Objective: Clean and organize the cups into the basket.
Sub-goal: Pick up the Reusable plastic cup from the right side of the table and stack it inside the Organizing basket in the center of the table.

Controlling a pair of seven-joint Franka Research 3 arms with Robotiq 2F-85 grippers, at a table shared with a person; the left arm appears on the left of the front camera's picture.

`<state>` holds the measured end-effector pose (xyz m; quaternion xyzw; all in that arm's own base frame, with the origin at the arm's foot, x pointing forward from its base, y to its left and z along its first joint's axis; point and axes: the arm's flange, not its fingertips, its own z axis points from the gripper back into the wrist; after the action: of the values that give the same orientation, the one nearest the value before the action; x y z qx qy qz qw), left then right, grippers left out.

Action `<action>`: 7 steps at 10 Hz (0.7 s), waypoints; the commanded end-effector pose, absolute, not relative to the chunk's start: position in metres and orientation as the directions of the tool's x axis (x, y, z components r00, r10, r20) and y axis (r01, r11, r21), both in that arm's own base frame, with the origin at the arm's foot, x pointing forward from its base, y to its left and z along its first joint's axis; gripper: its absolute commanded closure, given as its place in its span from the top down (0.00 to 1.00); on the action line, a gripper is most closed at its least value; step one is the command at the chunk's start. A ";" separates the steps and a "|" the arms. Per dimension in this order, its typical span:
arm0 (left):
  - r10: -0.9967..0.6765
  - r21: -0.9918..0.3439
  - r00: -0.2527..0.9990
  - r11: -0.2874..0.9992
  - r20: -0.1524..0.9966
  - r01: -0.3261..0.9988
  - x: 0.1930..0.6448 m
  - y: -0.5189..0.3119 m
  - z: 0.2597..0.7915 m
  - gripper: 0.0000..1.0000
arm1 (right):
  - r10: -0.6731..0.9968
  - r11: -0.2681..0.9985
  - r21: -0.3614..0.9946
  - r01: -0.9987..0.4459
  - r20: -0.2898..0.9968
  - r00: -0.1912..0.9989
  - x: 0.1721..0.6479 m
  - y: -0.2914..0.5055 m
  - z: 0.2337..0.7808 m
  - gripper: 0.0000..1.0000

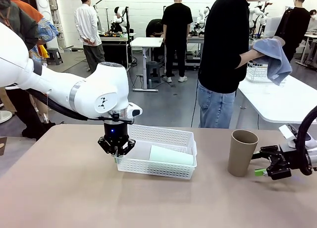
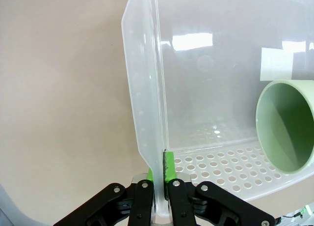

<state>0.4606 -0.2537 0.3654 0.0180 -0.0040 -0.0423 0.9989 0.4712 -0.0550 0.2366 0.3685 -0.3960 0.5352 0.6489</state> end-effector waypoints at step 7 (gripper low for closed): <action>-0.085 0.035 0.996 0.996 0.007 0.085 0.460 -0.254 0.366 0.05 | 0.379 0.116 0.048 -0.992 0.921 0.089 0.482 -0.014 0.222 1.00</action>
<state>0.4606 -0.2537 0.3654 0.0180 -0.0040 -0.0423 0.9989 0.4755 -0.0234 0.2297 0.3872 -0.3862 0.5481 0.6329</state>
